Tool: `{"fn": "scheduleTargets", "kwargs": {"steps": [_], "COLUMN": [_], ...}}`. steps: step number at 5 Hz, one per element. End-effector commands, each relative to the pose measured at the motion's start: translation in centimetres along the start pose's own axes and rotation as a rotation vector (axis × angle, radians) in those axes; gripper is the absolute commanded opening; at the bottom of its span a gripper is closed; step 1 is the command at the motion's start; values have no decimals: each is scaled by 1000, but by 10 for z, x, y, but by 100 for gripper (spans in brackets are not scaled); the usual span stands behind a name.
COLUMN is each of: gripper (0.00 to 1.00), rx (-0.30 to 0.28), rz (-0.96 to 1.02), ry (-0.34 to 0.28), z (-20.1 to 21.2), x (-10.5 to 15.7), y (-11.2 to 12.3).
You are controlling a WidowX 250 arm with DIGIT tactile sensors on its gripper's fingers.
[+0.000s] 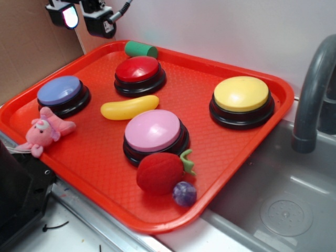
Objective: Push the red button.
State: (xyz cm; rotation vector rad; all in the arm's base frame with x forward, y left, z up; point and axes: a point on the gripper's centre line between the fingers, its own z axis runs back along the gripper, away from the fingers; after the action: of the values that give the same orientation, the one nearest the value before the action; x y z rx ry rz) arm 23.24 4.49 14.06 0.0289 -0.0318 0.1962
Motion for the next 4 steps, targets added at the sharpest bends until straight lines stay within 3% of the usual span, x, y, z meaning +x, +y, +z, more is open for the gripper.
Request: {"fn": "scheduleTargets", "kwargs": {"steps": [1, 4], "gripper": [100, 100], "rx": [-22, 9], "rz": [-4, -11], "ry": [-84, -87], "z": [29, 37], "x": [5, -2], "y": [-3, -9]}}
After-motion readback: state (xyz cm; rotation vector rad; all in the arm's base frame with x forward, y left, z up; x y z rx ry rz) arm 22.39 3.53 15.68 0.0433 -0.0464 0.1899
